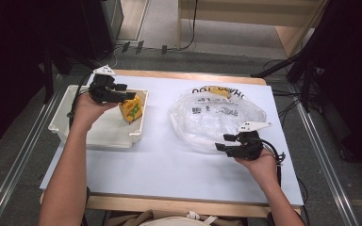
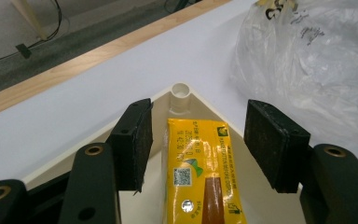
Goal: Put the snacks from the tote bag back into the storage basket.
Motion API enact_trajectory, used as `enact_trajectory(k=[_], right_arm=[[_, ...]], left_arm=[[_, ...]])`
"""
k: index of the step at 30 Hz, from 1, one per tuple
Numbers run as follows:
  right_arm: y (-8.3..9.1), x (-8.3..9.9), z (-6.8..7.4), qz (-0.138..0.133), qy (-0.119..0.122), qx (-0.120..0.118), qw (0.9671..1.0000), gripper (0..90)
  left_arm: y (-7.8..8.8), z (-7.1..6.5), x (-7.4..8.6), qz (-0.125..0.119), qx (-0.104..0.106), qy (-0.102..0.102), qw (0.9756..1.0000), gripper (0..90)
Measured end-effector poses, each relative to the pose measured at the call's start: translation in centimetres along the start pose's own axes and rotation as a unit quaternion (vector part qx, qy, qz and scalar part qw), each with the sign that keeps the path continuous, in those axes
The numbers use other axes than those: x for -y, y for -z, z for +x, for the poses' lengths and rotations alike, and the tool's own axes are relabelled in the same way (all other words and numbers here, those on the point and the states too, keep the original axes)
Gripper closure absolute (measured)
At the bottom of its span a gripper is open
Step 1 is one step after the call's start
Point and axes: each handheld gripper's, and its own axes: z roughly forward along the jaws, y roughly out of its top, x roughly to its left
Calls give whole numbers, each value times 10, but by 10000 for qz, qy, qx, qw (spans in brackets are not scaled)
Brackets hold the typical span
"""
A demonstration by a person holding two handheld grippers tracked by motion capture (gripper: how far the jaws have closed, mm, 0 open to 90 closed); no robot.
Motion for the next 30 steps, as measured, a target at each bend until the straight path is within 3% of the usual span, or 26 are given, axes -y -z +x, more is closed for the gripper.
enact_trajectory(k=[18,24,30], right_arm=[[-7,-8,1,-39,99,-87,9999,457],[-11,-13,1,-30,156,-126,9998,458],[-13,-16,1,-21,194,-167,9997,458]], left_arm=[[31,8,15,-24,-131,310,9994,478],[36,4,25,92,-236,234,9994,563],[37,-2,40,27,-131,308,9994,719]])
